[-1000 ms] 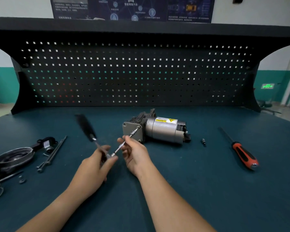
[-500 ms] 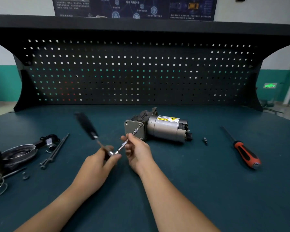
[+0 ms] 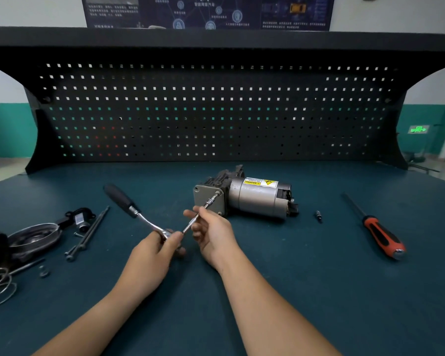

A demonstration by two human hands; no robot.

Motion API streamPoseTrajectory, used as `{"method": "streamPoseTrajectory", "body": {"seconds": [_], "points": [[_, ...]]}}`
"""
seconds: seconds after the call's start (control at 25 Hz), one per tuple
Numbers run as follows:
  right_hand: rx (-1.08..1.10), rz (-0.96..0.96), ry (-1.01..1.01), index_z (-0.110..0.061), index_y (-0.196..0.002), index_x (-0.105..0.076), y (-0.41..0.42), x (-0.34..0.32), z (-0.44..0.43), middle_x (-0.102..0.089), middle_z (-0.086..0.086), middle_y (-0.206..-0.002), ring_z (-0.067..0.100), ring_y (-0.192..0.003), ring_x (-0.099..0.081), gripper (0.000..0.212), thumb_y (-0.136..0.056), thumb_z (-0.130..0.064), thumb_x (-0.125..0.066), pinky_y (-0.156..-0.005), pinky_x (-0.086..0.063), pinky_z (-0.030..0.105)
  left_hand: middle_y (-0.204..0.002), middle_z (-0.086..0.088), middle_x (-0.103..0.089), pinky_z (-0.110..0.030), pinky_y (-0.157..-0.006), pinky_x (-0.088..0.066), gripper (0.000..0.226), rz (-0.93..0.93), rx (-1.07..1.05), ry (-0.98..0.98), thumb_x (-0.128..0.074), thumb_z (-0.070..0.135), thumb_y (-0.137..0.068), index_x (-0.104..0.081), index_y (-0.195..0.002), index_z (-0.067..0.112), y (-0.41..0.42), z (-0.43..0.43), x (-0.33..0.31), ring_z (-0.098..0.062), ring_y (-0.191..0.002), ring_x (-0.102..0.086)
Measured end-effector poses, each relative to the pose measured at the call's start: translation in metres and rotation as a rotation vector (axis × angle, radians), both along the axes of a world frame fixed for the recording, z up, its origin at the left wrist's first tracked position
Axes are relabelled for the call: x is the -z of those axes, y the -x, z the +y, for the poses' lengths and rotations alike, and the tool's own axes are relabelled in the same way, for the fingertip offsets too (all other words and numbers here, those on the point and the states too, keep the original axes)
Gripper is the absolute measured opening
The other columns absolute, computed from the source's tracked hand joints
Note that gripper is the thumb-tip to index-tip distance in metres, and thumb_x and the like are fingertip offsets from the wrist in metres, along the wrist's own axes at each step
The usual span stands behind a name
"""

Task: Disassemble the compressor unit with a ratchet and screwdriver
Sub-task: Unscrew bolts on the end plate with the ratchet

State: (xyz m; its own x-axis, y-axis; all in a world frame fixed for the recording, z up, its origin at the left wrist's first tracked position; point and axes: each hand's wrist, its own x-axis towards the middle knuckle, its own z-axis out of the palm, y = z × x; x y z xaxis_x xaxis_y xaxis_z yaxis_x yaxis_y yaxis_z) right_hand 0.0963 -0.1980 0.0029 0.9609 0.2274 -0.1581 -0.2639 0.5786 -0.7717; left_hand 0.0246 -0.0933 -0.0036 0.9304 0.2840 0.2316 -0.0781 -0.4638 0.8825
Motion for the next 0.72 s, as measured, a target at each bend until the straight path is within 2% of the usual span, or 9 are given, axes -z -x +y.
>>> {"method": "streamPoseTrajectory", "body": {"seconds": [0.08,0.16,0.24,0.32,0.44,0.52,0.6,0.68,0.72], "points": [[0.026,-0.015,0.010,-0.012,-0.080,-0.055,0.000,0.001,0.002,-0.068,-0.002,-0.056,0.002,-0.034,-0.041,0.020,-0.097,-0.012,-0.044,-0.036,-0.031,0.011,-0.080,0.016,-0.058,-0.028,-0.068,-0.038,0.020,-0.132,-0.004,-0.444,-0.056,0.030,-0.091,-0.056,-0.107,0.019,0.005,0.003,0.004,-0.017,-0.077,-0.057],[0.058,-0.011,-0.024,-0.010,-0.076,-0.054,0.000,0.001,0.003,-0.067,0.003,-0.057,0.006,-0.040,-0.038,0.021,-0.096,-0.011,-0.048,-0.038,-0.030,0.011,-0.090,0.013,-0.053,-0.034,-0.070,-0.045,0.031,-0.192,0.015,-0.702,-0.055,0.035,-0.090,-0.052,-0.120,0.025,0.009,0.002,0.004,-0.023,-0.082,-0.059],[0.070,-0.006,-0.013,-0.010,-0.076,-0.055,0.000,0.002,0.003,-0.065,0.007,-0.060,0.005,-0.035,-0.033,0.020,-0.095,-0.013,-0.049,-0.037,-0.026,0.013,-0.090,0.011,-0.057,-0.035,-0.072,-0.046,0.032,-0.165,-0.008,-0.637,-0.052,0.040,-0.091,-0.052,-0.118,0.024,0.006,-0.002,0.004,-0.023,-0.088,-0.061],[0.038,-0.002,0.002,-0.011,-0.081,-0.055,0.001,0.001,0.001,-0.068,0.004,-0.062,0.004,-0.028,-0.029,0.017,-0.096,-0.017,-0.048,-0.035,-0.023,0.014,-0.077,0.011,-0.061,-0.031,-0.073,-0.042,0.026,-0.142,-0.014,-0.338,-0.048,0.038,-0.093,-0.054,-0.105,0.016,0.001,-0.003,0.006,-0.015,-0.087,-0.061],[-0.016,0.018,-0.028,-0.011,-0.087,-0.055,0.001,-0.001,-0.002,-0.071,0.003,-0.063,0.005,-0.029,-0.036,0.013,-0.096,-0.013,-0.046,-0.033,-0.028,0.014,-0.060,0.006,-0.064,-0.031,-0.067,-0.038,0.026,-0.043,-0.021,0.058,-0.045,0.030,-0.097,-0.052,-0.084,0.009,-0.006,-0.002,0.005,-0.005,-0.063,-0.054],[-0.022,0.007,-0.017,-0.010,-0.088,-0.054,0.002,-0.001,-0.002,-0.070,0.002,-0.061,0.004,-0.032,-0.044,0.015,-0.097,-0.010,-0.043,-0.035,-0.034,0.012,-0.078,0.011,-0.065,-0.029,-0.070,-0.034,0.021,-0.075,-0.037,-0.048,-0.047,0.028,-0.096,-0.050,-0.090,0.008,-0.003,-0.002,0.005,-0.009,-0.082,-0.056],[-0.008,-0.019,-0.008,-0.010,-0.087,-0.054,0.003,0.000,-0.001,-0.069,-0.001,-0.057,0.002,-0.033,-0.047,0.018,-0.099,-0.011,-0.040,-0.037,-0.037,0.011,-0.093,0.014,-0.057,-0.031,-0.069,-0.036,0.025,-0.080,-0.027,-0.356,-0.047,0.034,-0.095,-0.039,-0.112,0.018,0.000,-0.001,0.005,-0.021,-0.090,-0.060],[0.005,-0.029,-0.007,-0.010,-0.087,-0.055,0.005,0.000,0.000,-0.067,-0.003,-0.053,0.001,-0.033,-0.047,0.019,-0.099,-0.012,-0.040,-0.037,-0.036,0.011,-0.084,0.017,-0.050,-0.034,-0.064,-0.037,0.026,-0.102,-0.032,-0.628,-0.045,0.041,-0.094,-0.028,-0.112,0.034,0.004,0.001,0.006,-0.027,-0.087,-0.063],[0.009,-0.030,-0.008,-0.010,-0.087,-0.055,0.005,0.000,0.000,-0.067,-0.004,-0.054,0.001,-0.033,-0.046,0.018,-0.099,-0.012,-0.041,-0.037,-0.036,0.011,-0.078,0.018,-0.049,-0.034,-0.063,-0.036,0.024,-0.113,-0.040,-0.637,-0.044,0.042,-0.094,-0.025,-0.107,0.036,0.005,0.000,0.005,-0.027,-0.084,-0.063]]}}
